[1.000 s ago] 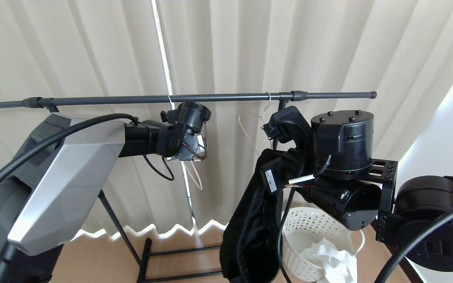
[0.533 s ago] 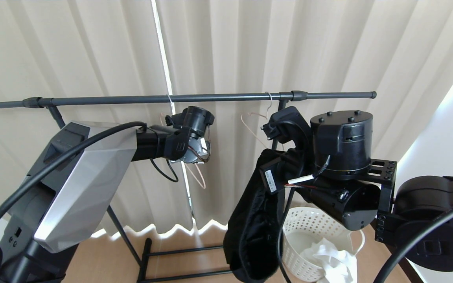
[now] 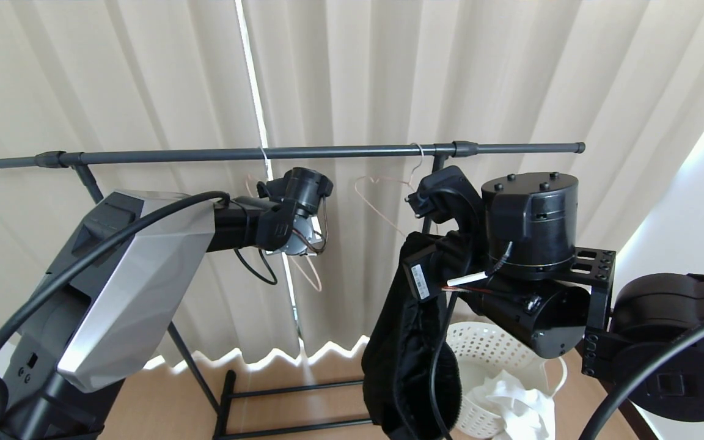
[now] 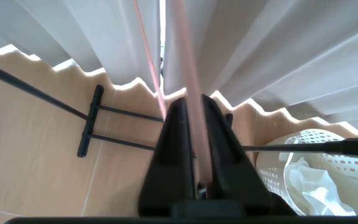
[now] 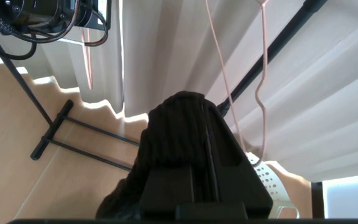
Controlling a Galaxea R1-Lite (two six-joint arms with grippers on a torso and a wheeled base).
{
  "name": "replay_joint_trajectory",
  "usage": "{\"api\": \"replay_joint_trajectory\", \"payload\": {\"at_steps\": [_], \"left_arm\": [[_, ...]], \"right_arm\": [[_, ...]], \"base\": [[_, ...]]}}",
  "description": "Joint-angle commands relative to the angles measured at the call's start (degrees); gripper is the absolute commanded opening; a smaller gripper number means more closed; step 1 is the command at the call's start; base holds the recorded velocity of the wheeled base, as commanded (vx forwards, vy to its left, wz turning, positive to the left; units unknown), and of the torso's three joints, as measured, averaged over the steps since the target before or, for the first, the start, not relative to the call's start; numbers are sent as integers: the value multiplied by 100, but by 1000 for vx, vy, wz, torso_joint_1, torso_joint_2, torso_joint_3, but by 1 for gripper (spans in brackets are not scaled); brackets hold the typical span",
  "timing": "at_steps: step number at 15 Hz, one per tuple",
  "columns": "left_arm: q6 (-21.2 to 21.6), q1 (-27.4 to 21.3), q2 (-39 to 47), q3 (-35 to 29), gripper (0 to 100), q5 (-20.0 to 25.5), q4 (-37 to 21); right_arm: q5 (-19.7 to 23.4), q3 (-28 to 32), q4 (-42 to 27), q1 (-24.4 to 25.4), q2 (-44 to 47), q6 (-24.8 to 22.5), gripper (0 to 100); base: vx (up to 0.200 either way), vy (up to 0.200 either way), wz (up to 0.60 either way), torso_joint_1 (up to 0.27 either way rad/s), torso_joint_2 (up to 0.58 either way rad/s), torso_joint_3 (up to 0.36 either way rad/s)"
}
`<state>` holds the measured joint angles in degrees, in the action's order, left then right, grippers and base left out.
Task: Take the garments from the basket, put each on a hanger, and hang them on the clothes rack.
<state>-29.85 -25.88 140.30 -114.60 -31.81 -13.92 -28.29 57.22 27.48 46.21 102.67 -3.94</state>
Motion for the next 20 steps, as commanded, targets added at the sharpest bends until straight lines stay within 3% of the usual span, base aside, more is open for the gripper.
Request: {"api": "replay_joint_trajectory", "payload": {"at_steps": [1, 11, 20], "left_arm": [[-3, -13, -12, 1, 0, -1, -5], [-205, -93, -249, 52, 0, -10, -49], [-231, -435, -1348, 1133, 0, -36, -40]], "right_arm": [[-1, -1, 3, 2, 7, -2, 0], [-1, -1, 3, 2, 78, -2, 0], [-9, -9, 3, 2, 78, -2, 0]], "base": [[0, 0, 0, 0, 0, 0], [0, 0, 0, 0, 0, 0], [0, 0, 0, 0, 0, 0]]}}
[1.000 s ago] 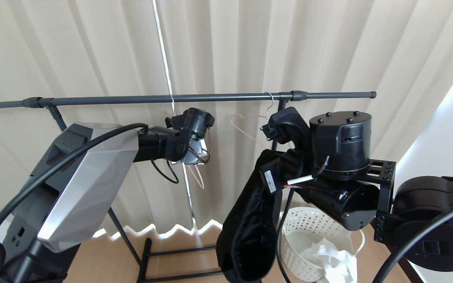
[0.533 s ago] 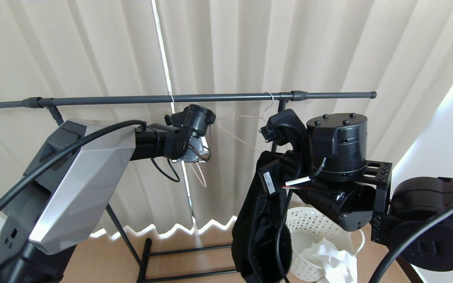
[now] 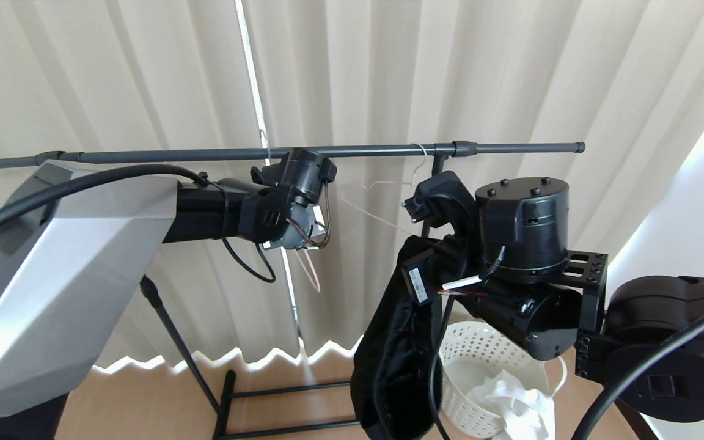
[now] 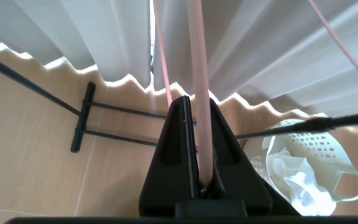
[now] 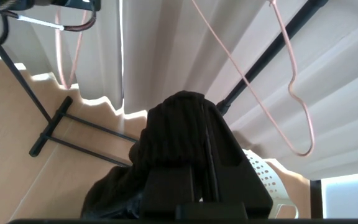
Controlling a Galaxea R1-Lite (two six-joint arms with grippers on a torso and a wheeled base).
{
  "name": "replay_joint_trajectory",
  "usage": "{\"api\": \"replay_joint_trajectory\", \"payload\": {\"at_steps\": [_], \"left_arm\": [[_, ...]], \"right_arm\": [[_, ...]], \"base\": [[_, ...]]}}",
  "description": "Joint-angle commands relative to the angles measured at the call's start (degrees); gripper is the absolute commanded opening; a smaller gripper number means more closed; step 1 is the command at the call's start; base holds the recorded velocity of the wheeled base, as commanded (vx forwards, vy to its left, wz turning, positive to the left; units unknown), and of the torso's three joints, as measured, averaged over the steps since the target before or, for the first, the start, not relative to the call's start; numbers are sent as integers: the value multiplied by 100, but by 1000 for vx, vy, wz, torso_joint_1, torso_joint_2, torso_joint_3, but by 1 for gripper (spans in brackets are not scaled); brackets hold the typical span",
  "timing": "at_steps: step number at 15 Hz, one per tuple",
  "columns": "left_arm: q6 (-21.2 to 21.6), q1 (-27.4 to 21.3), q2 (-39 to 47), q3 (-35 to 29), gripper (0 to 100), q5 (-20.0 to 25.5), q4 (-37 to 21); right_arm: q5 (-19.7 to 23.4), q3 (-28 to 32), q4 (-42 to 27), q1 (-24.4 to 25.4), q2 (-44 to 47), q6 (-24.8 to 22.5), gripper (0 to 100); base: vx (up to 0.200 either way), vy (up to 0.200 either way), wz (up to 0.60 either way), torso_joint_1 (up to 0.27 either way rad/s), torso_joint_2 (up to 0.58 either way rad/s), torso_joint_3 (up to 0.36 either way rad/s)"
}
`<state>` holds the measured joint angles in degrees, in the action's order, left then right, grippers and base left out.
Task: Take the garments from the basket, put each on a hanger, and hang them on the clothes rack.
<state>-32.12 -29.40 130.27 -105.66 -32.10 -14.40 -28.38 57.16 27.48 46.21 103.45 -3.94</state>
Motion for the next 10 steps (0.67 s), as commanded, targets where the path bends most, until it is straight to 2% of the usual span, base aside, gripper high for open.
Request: {"api": "replay_joint_trajectory", "payload": {"at_steps": [1, 4, 5, 6, 8, 10], "left_arm": [[-22, -215, -669, 687, 0, -7, 16], [-13, -408, -1232, 1478, 0, -51, 51], [-13, -408, -1232, 1478, 0, -51, 51], [-5, -549, -1671, 2005, 0, -42, 60], [-5, -619, -1970, 2374, 0, -42, 69], [31, -795, -2524, 3095, 0, -25, 121]], "right_arm": [[-1, -3, 3, 2, 0, -2, 0], [-1, -12, 3, 2, 0, -2, 0], [-1, -12, 3, 2, 0, -2, 0], [-1, -30, 3, 2, 0, -2, 0], [-1, -30, 3, 2, -9, -2, 0], [-1, -21, 3, -16, -35, -2, 0]], "base": [[0, 0, 0, 0, 0, 0], [0, 0, 0, 0, 0, 0], [0, 0, 0, 0, 0, 0], [0, 0, 0, 0, 0, 0], [0, 0, 0, 0, 0, 0], [0, 0, 0, 0, 0, 0]]}}
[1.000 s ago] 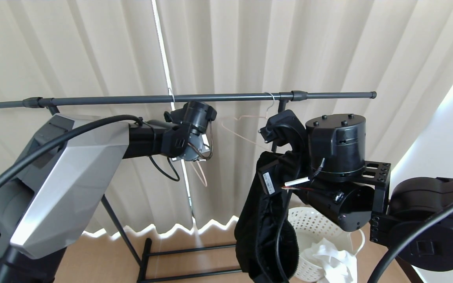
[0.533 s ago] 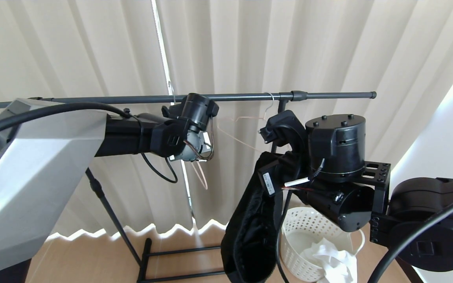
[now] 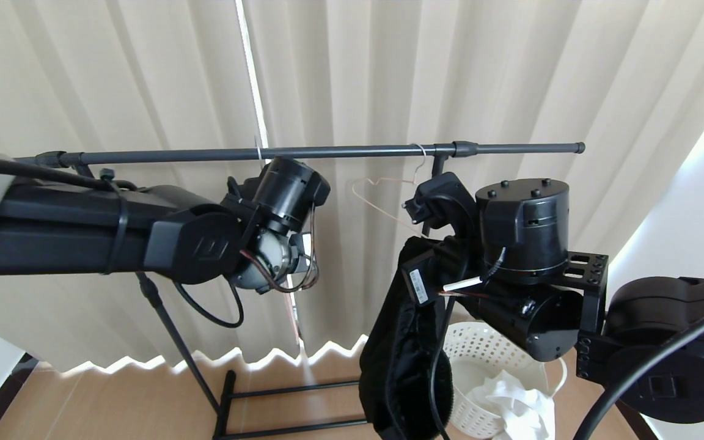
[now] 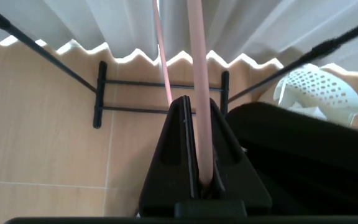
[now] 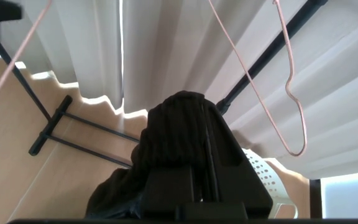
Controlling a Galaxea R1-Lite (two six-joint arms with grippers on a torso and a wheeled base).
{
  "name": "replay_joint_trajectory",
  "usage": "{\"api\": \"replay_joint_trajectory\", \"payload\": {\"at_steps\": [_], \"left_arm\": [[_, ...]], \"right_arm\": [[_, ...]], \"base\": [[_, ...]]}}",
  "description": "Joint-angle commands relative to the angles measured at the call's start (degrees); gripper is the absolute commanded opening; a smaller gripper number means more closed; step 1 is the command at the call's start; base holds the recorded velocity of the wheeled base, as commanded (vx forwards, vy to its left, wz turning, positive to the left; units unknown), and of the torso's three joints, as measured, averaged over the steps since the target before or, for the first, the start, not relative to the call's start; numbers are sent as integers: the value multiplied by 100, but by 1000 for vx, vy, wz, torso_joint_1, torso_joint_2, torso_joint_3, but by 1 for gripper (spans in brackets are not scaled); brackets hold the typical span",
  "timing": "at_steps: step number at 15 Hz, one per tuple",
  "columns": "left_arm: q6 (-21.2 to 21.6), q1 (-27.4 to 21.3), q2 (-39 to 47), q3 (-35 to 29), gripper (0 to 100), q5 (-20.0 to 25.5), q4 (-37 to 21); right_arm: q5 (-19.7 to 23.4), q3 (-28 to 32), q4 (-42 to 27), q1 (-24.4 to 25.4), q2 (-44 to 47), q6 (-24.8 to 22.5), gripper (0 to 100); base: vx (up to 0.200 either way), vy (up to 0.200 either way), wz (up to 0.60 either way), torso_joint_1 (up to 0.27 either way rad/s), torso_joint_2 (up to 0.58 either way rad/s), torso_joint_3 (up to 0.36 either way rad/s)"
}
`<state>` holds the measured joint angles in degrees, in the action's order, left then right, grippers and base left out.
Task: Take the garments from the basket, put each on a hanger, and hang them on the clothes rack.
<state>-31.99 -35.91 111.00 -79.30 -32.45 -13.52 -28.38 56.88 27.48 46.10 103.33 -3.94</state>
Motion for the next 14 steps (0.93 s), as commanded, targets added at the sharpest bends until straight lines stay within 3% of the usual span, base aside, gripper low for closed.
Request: {"api": "replay_joint_trajectory", "payload": {"at_steps": [1, 4, 5, 6, 11, 14], "left_arm": [[61, -241, -843, 784, 0, 11, 104], [149, -346, -1177, 1242, 0, 20, 192], [395, -469, -1643, 1918, 0, 72, 341], [457, -478, -1730, 2103, 0, 125, 429], [1327, -434, -2644, 3694, 0, 1276, 1510], [2425, -56, -3031, 4950, 0, 2261, 3180]], "right_arm": [[-1, 16, 3, -40, -41, -2, 0], [-1, 16, 3, -84, -50, -2, 0], [-1, 7, 3, -102, -58, -2, 0], [-1, -2, 12, -119, -76, -2, 0], [-10, 25, 3, -304, -102, -11, 0], [-10, 51, 12, -357, -93, -37, 0]], "base": [[0, 0, 0, 0, 0, 0], [0, 0, 0, 0, 0, 0], [0, 0, 0, 0, 0, 0], [0, 0, 0, 0, 0, 0], [0, 0, 0, 0, 0, 0], [0, 0, 0, 0, 0, 0]]}}
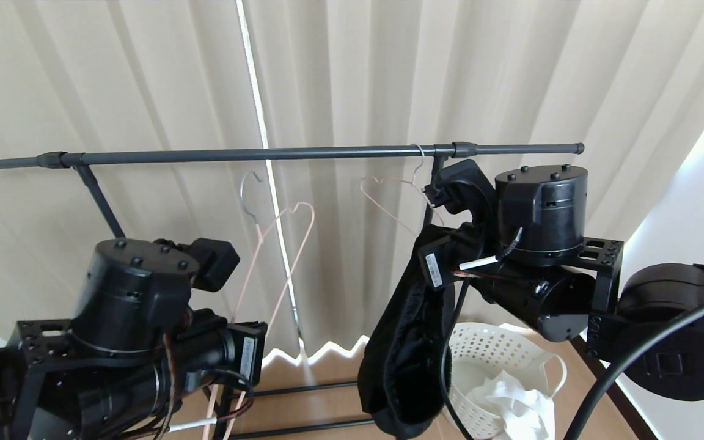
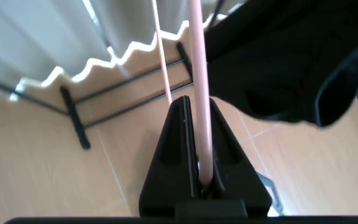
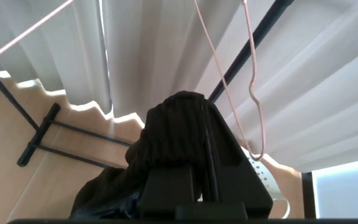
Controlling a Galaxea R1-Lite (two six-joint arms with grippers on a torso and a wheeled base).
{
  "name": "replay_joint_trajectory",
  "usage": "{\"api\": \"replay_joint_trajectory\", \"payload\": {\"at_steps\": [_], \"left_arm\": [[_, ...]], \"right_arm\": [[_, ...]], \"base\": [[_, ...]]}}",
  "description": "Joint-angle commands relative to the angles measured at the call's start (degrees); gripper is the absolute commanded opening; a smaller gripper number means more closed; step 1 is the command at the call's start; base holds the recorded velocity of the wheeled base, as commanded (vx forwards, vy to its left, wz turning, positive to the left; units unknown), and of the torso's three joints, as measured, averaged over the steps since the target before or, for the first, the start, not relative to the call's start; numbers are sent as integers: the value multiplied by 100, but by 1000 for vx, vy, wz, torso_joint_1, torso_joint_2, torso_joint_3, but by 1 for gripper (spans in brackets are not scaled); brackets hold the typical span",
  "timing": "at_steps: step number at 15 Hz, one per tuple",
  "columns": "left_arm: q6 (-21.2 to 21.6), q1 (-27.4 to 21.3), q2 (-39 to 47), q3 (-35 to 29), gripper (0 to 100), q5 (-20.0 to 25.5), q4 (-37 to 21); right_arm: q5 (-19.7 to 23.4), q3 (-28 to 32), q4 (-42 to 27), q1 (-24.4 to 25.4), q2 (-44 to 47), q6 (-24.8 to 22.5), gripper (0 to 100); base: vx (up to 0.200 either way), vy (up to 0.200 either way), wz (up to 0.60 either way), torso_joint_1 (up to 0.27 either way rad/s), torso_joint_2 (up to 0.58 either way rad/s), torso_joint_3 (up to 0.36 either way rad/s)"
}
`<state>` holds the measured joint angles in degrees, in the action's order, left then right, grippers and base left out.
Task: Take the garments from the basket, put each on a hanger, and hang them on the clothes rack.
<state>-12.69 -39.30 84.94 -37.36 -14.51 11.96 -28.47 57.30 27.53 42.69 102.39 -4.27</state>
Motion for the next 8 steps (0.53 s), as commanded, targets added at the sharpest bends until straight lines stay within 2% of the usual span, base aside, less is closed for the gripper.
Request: {"api": "replay_joint_trajectory", "payload": {"at_steps": [1, 2, 3, 5, 6, 7, 8], "left_arm": [[1049, 599, -549, 1240, 0, 1029, 1168], [1295, 784, -602, 1469, 0, 1389, 1379], [1533, 1109, -681, 1697, 0, 2048, 1599], [1875, 1504, -804, 1882, 0, 2980, 1713], [2535, 1882, -804, 2075, 0, 3604, 1722], [2913, 2049, -804, 2233, 0, 3929, 1722], [3115, 2120, -804, 2321, 0, 4140, 1731]], "right_arm": [[-1, 18, 7, -103, 9, -57, 0], [-1, 18, 7, -138, 9, -92, 0], [-1, 45, 7, -200, 18, -101, 0], [-28, 89, 7, -270, 44, -109, 0], [-45, 124, 7, -332, 71, -136, 0], [-45, 159, -2, -376, 97, -145, 0], [-54, 194, -2, -411, 141, -145, 0]], "base": [[0, 0, 0, 0, 0, 0], [0, 0, 0, 0, 0, 0], [0, 0, 0, 0, 0, 0], [0, 0, 0, 0, 0, 0], [0, 0, 0, 0, 0, 0], [0, 0, 0, 0, 0, 0], [0, 0, 0, 0, 0, 0]]}}
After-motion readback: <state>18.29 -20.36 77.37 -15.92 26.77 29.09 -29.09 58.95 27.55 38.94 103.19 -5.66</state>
